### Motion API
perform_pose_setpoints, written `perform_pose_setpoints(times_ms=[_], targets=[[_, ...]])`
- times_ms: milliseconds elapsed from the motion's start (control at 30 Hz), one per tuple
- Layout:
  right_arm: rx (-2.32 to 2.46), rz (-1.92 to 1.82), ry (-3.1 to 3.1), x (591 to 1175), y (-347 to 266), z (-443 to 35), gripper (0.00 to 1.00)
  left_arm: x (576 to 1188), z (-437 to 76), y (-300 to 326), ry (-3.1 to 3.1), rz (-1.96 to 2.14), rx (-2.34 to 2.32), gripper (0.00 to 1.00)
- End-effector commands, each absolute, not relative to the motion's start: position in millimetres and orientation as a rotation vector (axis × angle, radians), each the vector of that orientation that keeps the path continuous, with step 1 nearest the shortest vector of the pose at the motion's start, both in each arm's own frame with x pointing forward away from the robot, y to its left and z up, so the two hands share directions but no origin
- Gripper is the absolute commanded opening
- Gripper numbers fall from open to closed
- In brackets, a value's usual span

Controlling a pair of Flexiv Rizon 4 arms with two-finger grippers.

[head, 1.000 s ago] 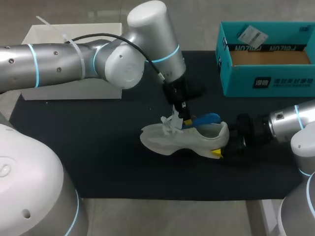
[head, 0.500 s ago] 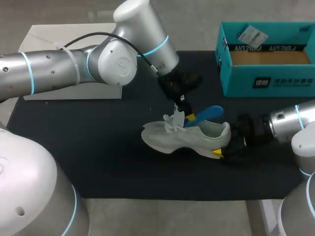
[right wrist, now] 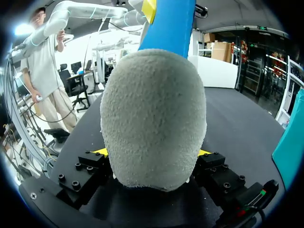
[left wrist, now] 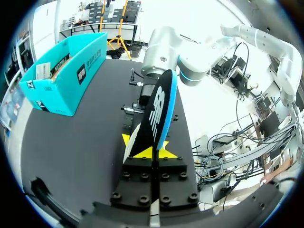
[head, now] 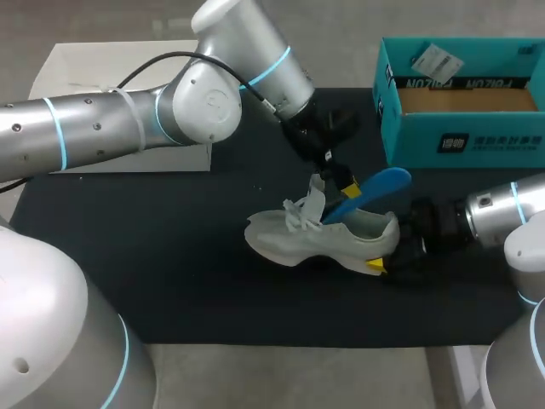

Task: Take the shoe out of the shoebox, open the shoe tongue, remove and reinsert the insole, then place the shoe into the shoebox

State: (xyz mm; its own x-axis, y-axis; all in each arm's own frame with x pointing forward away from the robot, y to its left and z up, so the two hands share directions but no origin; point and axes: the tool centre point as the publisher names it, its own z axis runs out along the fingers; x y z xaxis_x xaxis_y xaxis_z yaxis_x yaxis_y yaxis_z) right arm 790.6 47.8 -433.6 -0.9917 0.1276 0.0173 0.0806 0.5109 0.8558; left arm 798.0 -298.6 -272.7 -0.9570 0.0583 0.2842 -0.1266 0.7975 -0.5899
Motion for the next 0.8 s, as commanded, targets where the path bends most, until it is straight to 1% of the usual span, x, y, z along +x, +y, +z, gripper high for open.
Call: perform_pose_setpoints(times_ms=[33,300,633,800], targets=[[0.186,1.514,2.690,789,50,-439,0.00,792,-251,-286,-2.677,0.984,0.026,0.00],[0.186,1.514,2.690,789,50,-439,0.00,782,-212,-291,-2.584,1.121,-0.068,0.00],[0.186,1.514,2.690,789,50,-439,0.00,769,-131,-277,-2.336,1.346,-0.213,0.00],[0.186,1.514,2.690,789,50,-439,0.00,757,-102,-271,-2.306,1.425,-0.296,0.00]])
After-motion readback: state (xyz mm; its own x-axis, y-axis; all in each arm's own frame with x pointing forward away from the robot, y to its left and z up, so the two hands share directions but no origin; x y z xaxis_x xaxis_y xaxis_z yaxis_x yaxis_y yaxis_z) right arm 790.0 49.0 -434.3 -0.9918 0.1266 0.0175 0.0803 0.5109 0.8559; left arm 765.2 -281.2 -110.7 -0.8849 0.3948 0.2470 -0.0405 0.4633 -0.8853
